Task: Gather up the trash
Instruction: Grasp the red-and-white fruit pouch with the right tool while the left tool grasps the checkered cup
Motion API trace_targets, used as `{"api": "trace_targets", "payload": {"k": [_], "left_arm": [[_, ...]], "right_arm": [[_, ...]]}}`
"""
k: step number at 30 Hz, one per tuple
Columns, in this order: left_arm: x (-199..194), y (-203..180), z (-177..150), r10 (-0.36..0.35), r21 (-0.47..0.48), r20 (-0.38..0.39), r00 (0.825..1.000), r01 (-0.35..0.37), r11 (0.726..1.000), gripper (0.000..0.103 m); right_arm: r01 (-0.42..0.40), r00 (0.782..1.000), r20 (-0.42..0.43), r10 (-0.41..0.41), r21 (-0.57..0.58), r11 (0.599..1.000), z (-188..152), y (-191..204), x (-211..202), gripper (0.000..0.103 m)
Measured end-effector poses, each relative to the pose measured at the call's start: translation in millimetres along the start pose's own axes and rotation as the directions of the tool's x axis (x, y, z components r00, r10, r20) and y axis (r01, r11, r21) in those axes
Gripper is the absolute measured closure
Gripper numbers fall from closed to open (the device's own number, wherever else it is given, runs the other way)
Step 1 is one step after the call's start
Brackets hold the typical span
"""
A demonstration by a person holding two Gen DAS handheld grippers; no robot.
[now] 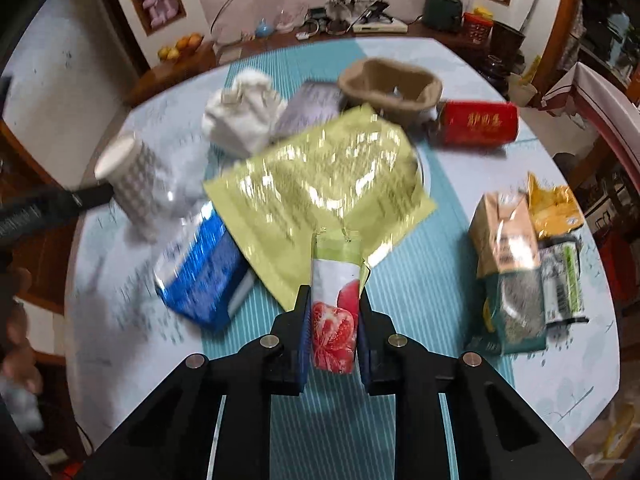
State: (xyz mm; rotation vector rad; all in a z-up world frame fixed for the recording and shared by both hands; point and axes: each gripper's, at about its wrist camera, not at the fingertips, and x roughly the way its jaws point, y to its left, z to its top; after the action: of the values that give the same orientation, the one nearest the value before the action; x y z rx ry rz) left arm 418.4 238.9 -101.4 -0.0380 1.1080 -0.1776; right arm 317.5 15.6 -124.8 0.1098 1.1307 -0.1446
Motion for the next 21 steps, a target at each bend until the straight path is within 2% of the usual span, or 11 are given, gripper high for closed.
{"api": "trace_targets", "payload": {"k": [5,10,16,21], "left_arm": [[16,-3,6,-0.002,-0.008,-0.021,1.0,0.002,1.0,0.022],[30,-8,10,0.041,0.002,-0.009,0.999,-0.041,0.999,0.022],[45,-6,17,0.087,-0.05,0.025,0.996,-0.086,0.995,0.022],[52,-3,25,0.09,-0.099,0.039,0.995,-0.086,0.991,0.022]], "right_arm": [[-0.018,1.0,0.022,0.018,0.009,1.0,13,3,-4,0.084],[-0.029,0.999,0.024,0.028,0.024,0.999,20,4,1,0.084],[-0.043,0.999,0.028,0.043,0.027,0.999,19,8,3,0.084],[-0.053,0.998,0.019,0.053,0.028,0.998,14,6,2,0.084]]}}
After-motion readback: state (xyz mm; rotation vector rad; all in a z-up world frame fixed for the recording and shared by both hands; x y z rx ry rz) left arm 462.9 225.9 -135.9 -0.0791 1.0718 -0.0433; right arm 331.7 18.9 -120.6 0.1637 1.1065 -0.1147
